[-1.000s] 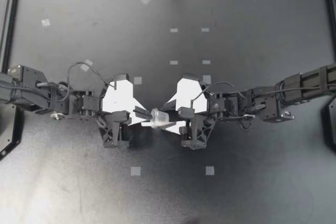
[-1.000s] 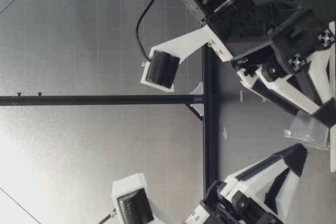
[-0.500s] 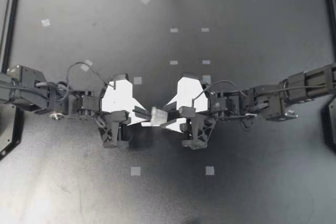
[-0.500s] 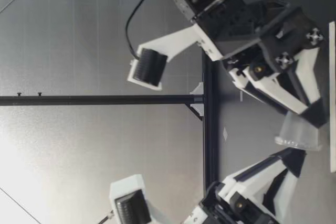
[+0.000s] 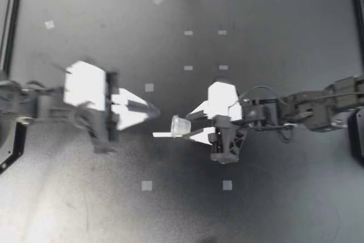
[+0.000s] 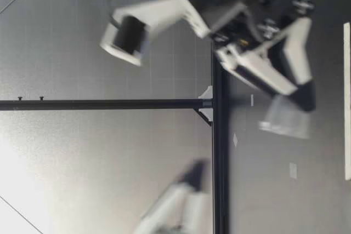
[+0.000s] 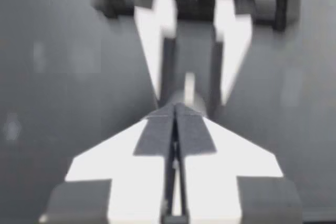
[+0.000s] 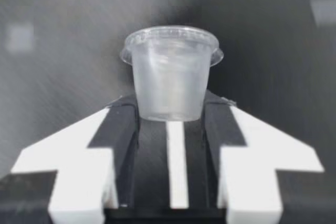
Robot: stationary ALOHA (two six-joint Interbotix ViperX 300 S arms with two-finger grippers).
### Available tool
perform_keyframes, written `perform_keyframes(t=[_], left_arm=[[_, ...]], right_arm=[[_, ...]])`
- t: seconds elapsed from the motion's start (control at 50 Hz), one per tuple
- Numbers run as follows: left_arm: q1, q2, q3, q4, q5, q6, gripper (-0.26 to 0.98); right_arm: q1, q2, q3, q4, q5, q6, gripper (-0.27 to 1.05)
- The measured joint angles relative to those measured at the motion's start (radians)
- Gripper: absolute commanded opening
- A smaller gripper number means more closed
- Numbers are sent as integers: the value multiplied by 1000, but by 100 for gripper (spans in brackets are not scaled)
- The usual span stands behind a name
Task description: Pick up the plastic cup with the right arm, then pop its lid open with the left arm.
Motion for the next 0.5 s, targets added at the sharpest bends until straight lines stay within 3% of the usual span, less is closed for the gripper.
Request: perform_keyframes(t=[0.1, 0.24, 0.36, 0.5], left_arm=[[0, -40, 98, -3, -230, -150, -1], [2, -49, 176, 15, -408, -348, -1], [-5, -28, 160, 54, -428, -459, -1], [-40, 43, 60, 67, -434, -502, -1]], right_arm=[[8, -81, 61, -2, -132, -5, 32], [9, -198, 156, -9, -359, -5, 31], [9, -262, 207, -26, -512, -6, 31], [9, -285, 218, -34, -632, -35, 31]])
